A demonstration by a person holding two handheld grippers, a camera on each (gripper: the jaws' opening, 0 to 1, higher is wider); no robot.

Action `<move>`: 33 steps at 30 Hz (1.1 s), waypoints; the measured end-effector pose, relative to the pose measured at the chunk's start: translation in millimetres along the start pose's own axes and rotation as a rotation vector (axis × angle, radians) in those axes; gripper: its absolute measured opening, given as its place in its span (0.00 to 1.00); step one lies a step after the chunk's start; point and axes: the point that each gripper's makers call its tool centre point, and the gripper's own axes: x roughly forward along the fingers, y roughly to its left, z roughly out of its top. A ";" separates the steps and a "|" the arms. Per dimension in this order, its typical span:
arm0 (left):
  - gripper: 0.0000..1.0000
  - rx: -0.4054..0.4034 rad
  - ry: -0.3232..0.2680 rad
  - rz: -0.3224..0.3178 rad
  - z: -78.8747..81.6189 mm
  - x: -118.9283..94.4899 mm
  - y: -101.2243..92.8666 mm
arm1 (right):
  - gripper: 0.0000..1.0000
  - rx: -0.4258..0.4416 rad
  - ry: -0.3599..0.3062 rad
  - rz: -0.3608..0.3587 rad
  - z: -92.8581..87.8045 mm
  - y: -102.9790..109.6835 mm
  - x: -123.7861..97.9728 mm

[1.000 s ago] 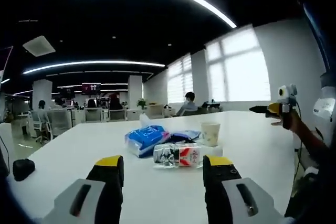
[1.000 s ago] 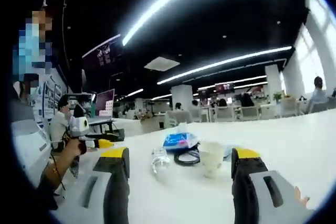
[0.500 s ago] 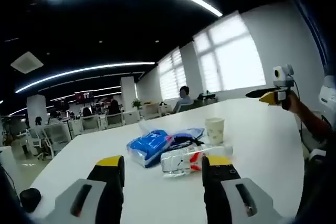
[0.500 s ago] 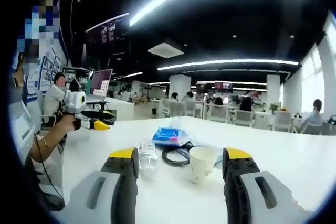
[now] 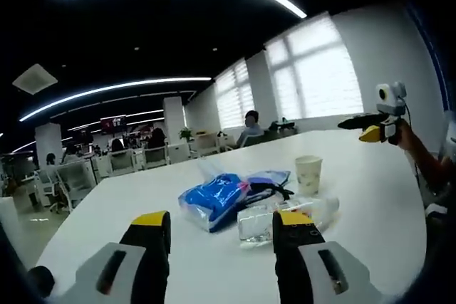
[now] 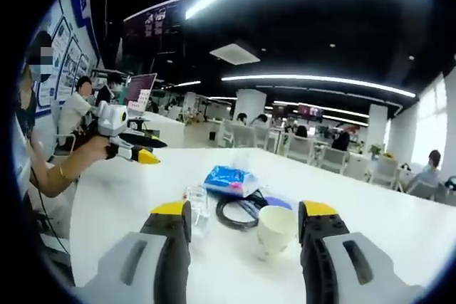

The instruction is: Arrange the tabletop items into an orderly group along one side of the table until the central work area is clear of visible clutter.

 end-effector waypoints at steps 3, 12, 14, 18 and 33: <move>0.57 0.003 0.014 0.007 -2.2 4.1 5.2 | 0.57 -0.013 0.006 0.021 3.7 4.5 7.2; 0.57 -0.122 0.005 0.005 -11.4 22.2 22.7 | 0.42 -0.111 0.003 0.072 10.5 13.6 33.0; 0.57 -0.116 0.019 0.004 -14.4 24.8 22.3 | 0.44 -0.078 -0.002 0.106 8.1 19.7 37.8; 0.57 -0.113 0.035 -0.003 -17.4 28.8 23.6 | 0.44 -0.005 -0.010 0.136 9.5 21.7 43.6; 0.56 -0.123 0.016 0.010 -3.6 52.1 41.2 | 0.42 -0.018 0.018 0.154 19.3 23.1 67.4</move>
